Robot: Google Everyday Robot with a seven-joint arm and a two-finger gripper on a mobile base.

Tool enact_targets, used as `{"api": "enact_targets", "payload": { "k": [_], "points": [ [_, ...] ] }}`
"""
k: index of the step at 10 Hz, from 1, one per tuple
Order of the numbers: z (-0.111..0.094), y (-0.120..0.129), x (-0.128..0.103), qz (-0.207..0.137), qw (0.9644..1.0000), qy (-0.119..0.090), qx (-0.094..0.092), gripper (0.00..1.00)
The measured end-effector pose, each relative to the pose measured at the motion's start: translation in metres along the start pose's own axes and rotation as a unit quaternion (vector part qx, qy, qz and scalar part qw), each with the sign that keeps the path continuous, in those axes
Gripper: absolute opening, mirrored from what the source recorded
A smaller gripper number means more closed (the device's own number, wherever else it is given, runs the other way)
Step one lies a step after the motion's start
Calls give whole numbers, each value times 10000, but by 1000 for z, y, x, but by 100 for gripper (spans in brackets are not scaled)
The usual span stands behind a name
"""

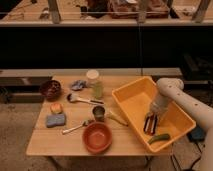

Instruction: Wipe tray with eraser

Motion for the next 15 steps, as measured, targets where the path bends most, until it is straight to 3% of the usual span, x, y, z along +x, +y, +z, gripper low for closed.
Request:
{"api": "enact_targets", "payload": {
  "k": [7,9,12,15],
  "points": [
    [-2,-12,-6,-163,9998,41,53,44],
    [-17,-44,-14,-414,9990,147,107,44],
    [-36,-87,-20,-530,9980,293,169,44],
    [-58,-90,-2,-575,9975,364,191,44]
  ]
}}
